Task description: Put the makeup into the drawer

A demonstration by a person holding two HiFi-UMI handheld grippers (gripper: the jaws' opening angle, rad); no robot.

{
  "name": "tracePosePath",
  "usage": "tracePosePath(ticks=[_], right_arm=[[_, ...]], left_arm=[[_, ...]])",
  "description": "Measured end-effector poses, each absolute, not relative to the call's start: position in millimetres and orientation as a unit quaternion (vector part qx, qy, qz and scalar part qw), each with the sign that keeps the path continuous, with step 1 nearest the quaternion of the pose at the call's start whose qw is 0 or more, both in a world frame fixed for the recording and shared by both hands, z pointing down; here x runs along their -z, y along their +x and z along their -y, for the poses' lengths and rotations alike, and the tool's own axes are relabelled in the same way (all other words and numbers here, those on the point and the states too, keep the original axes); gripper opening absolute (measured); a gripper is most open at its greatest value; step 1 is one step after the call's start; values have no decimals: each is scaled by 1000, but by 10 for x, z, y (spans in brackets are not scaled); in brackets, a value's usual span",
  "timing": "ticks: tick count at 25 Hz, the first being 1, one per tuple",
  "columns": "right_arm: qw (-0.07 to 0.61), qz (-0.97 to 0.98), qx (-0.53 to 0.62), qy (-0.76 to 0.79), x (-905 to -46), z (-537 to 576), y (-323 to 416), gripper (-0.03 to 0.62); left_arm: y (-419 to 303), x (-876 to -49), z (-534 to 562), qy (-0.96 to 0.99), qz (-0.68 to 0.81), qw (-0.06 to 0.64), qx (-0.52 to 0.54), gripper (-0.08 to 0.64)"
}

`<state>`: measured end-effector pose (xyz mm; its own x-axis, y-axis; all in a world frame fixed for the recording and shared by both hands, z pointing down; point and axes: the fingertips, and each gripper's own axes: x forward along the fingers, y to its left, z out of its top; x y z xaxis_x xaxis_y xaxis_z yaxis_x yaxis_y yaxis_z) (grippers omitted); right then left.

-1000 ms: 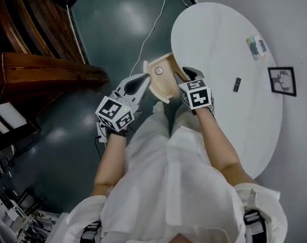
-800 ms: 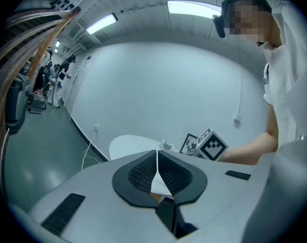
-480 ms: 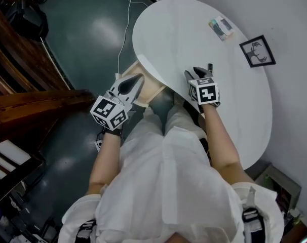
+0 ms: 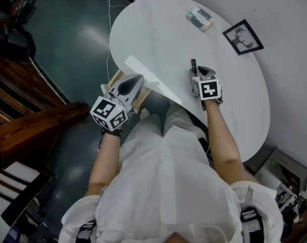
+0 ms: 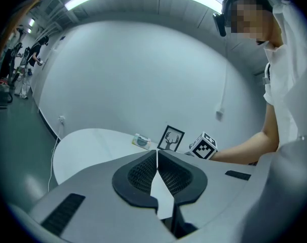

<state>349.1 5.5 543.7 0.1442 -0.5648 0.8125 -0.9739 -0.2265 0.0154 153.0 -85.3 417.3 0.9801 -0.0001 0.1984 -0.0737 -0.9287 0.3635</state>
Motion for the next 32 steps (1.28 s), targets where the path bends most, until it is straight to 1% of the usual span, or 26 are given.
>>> tracePosePath(ticks=[10,24,26,30,32], right_arm=[[299,541,-381,687,-5704,-105,3664,147],[311,538,-398,675,-5921,-99,3683,143],[315,538,-395,675,-5944,-85,3690,136],[318,539,-392,674,-6003,-85,3679,100],[322,539,-391,673,-5996,-77,3675,95]], left_arm=[[1798,-4228,857,975,8,191,-111,18],[1832,-4284,866,973,8,198,-115,18],[1818,-4290,881,973,9,198,-115,18],[1789,-4310,898,973,12,199,-114,18],[1777,-4310,907,973,14,200,-113,18]])
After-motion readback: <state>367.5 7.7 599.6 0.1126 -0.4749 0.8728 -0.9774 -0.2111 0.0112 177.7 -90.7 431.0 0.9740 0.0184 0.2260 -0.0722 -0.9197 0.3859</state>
